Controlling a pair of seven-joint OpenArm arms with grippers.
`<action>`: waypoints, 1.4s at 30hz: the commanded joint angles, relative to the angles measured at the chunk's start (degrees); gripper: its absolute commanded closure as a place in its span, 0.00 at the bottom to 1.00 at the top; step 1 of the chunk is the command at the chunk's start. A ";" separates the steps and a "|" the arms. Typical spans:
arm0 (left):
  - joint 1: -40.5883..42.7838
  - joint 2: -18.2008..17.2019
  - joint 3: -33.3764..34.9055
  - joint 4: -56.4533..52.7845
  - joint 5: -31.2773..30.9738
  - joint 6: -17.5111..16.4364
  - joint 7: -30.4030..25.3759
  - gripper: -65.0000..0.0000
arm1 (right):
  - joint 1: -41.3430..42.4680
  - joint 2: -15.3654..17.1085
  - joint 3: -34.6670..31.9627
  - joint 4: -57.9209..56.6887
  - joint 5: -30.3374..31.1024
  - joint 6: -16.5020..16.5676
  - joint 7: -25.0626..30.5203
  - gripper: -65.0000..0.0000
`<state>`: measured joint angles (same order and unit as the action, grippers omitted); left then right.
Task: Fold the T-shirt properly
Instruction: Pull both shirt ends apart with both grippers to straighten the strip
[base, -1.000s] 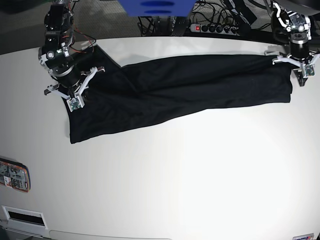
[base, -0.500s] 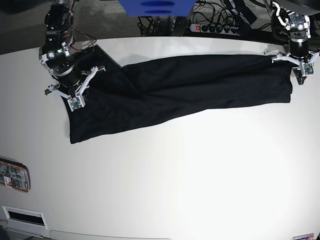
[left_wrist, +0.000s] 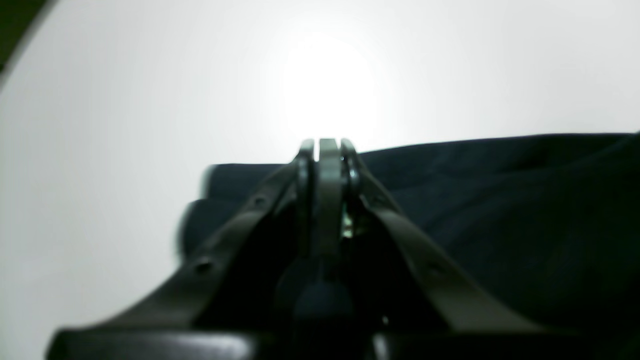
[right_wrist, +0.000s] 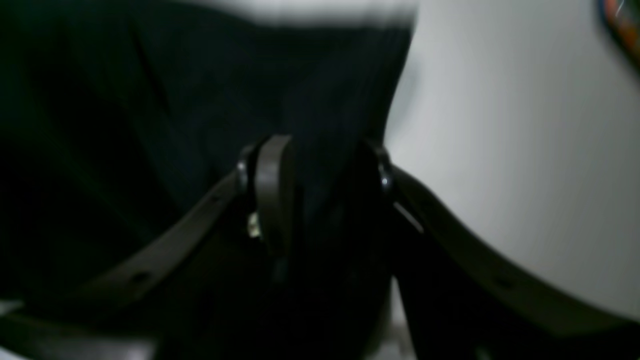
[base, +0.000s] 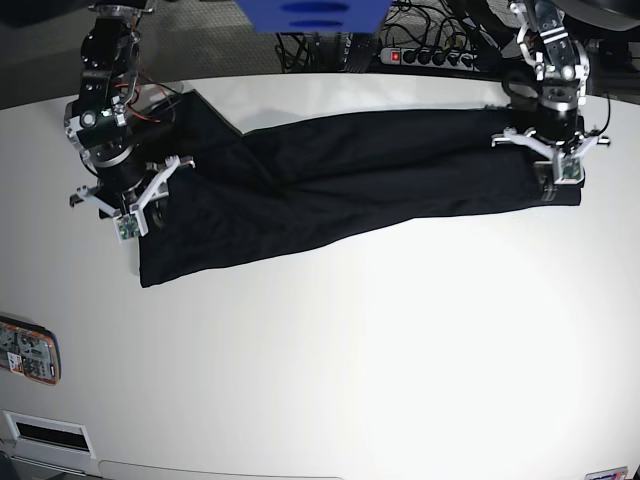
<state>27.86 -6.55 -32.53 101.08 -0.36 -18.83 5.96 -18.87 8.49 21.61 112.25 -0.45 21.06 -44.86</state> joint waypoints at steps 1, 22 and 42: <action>-0.56 -0.53 0.49 1.12 -0.56 0.32 1.12 0.97 | 0.72 -1.15 0.15 1.12 0.23 -0.09 0.95 0.68; -8.38 -2.55 1.37 -22.44 -0.47 0.32 9.21 0.97 | 9.07 -10.03 2.26 -4.51 0.32 -0.18 1.21 0.69; -13.40 -7.39 1.37 -14.35 -12.08 0.06 9.12 0.75 | 0.81 -9.77 0.42 -1.08 6.91 5.89 6.84 0.55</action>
<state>15.14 -13.06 -31.11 85.45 -11.94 -18.35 16.69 -18.13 -1.41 22.09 110.04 6.44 27.24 -38.89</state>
